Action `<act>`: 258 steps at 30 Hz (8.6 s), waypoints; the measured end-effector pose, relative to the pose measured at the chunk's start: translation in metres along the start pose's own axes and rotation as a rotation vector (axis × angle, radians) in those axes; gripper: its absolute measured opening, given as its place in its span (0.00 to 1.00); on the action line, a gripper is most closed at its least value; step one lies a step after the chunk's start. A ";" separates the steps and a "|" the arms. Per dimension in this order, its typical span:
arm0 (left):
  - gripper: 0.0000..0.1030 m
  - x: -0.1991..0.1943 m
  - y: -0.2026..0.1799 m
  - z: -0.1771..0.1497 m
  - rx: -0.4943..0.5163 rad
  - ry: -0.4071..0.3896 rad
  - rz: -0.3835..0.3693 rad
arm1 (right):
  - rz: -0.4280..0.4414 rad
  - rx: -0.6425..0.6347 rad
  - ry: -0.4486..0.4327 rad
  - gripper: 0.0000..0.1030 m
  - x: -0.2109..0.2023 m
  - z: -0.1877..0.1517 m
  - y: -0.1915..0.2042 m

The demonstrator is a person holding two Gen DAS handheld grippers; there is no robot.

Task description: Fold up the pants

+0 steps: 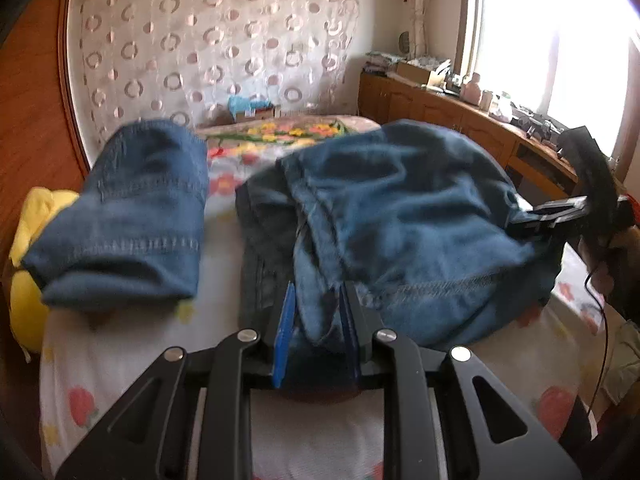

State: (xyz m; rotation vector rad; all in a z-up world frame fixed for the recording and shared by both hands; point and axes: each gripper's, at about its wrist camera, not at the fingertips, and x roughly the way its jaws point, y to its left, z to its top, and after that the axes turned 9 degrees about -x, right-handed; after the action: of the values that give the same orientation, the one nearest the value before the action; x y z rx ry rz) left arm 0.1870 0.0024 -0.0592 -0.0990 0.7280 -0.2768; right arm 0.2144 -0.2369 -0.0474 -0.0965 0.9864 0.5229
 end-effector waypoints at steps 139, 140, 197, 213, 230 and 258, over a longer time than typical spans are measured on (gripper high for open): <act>0.21 -0.082 0.023 0.102 -0.140 -0.267 -0.008 | 0.223 -0.490 -0.268 0.20 -0.066 0.204 0.222; 0.21 -0.091 0.032 0.107 -0.151 -0.287 0.007 | 0.233 -0.496 -0.276 0.20 -0.066 0.212 0.229; 0.21 -0.034 0.130 0.100 -0.179 -0.158 0.195 | 0.083 -0.370 -0.328 0.23 0.057 0.277 0.224; 0.21 -0.123 0.027 0.094 -0.076 -0.263 0.172 | 0.006 -0.314 -0.484 0.24 -0.094 0.181 0.214; 0.23 -0.172 -0.064 0.049 -0.040 -0.297 0.122 | -0.168 -0.171 -0.595 0.74 -0.191 0.051 0.189; 0.27 -0.217 -0.089 0.015 -0.072 -0.355 0.197 | -0.253 -0.112 -0.645 0.78 -0.232 -0.017 0.189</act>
State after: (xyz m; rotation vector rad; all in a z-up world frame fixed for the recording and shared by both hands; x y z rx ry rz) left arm 0.0237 -0.0216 0.1076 -0.1396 0.3908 -0.0414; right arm 0.0118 -0.1646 0.1614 -0.1396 0.3077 0.3395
